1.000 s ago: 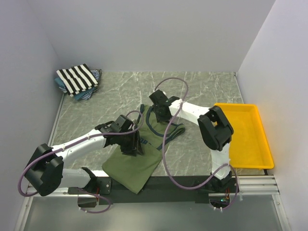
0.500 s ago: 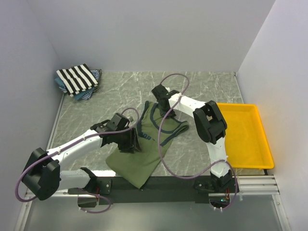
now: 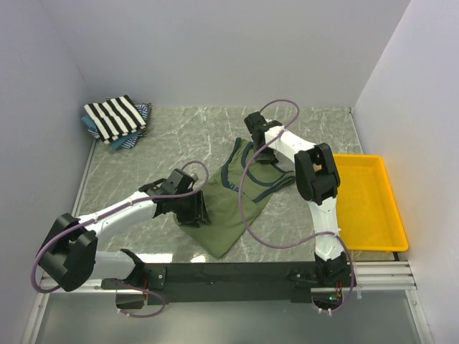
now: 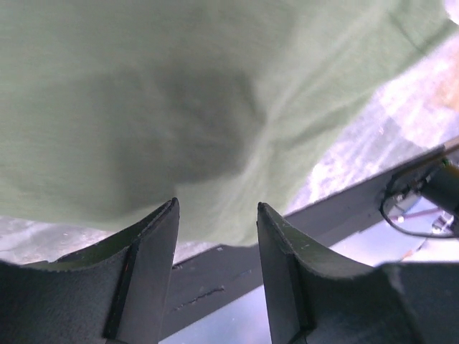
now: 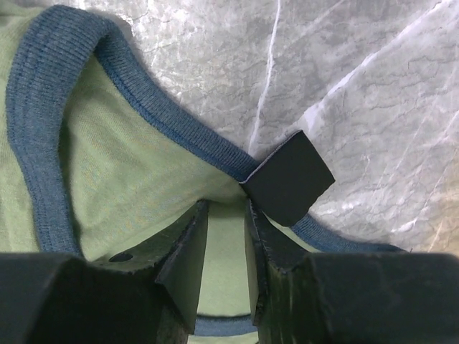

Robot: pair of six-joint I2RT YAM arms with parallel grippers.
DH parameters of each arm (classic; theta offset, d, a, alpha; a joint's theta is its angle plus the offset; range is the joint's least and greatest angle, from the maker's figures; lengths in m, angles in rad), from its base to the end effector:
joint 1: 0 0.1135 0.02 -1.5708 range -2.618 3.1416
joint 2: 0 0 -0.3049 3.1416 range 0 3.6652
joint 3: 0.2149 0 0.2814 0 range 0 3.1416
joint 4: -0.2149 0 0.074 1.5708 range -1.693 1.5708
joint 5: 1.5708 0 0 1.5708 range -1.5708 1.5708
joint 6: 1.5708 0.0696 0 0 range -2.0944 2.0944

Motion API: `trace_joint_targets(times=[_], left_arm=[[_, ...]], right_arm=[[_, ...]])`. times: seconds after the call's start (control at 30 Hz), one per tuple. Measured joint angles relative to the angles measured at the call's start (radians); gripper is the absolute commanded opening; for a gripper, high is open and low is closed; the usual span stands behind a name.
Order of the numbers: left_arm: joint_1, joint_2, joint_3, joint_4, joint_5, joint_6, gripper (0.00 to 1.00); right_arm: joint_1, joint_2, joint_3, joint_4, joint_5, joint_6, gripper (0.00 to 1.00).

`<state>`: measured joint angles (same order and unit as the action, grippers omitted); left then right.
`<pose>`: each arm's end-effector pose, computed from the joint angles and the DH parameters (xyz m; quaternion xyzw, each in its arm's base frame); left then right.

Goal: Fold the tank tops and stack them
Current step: Fold the tank top

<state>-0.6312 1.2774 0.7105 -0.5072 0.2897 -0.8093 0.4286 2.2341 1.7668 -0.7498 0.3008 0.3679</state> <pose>0.2006 -0.1713 0.1847 -0.0500 0.9585 -0.2656 0.0905 0.4896 0.2010 0.1517 -0.0032 0.9736 -0.0685 0.2175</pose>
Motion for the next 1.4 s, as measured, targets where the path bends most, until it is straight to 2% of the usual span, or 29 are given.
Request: trace_joint_targets(times=[0.17,0.37,0.47,0.63,0.77,0.9,0.93,1.1,1.4], left_arm=[[0.053,-0.004,-0.032,0.010,-0.059,-0.033,0.57],[0.194,-0.107,-0.032,-0.004,-0.161,-0.076,0.59],[0.256,-0.148,-0.032,-0.040,-0.226,-0.103,0.58],[0.291,-0.154,-0.033,-0.105,-0.271,-0.153,0.53],[0.291,-0.175,-0.059,-0.121,-0.280,-0.204,0.52],[0.292,-0.233,-0.113,-0.142,-0.288,-0.253,0.54],[0.292,-0.243,-0.129,-0.141,-0.287,-0.264,0.58],[0.294,-0.248,-0.197,-0.101,-0.265,-0.297,0.65],[0.298,-0.243,-0.259,0.004,-0.241,-0.322,0.65]], right_arm=[[-0.006,-0.032,-0.045,0.029,-0.015,0.018,0.38],[0.027,-0.255,-0.266,0.086,-0.029,0.028,0.40],[0.114,-0.393,-0.331,0.122,-0.031,0.024,0.41],[0.412,-0.560,-0.447,0.203,-0.045,0.020,0.41],[0.615,-0.578,-0.532,0.218,-0.063,0.034,0.42],[0.744,-0.572,-0.570,0.199,-0.054,0.052,0.42],[0.771,-0.569,-0.570,0.200,-0.047,0.056,0.43],[0.871,-0.551,-0.570,0.194,-0.014,0.074,0.45],[0.980,-0.516,-0.570,0.173,0.034,0.114,0.47]])
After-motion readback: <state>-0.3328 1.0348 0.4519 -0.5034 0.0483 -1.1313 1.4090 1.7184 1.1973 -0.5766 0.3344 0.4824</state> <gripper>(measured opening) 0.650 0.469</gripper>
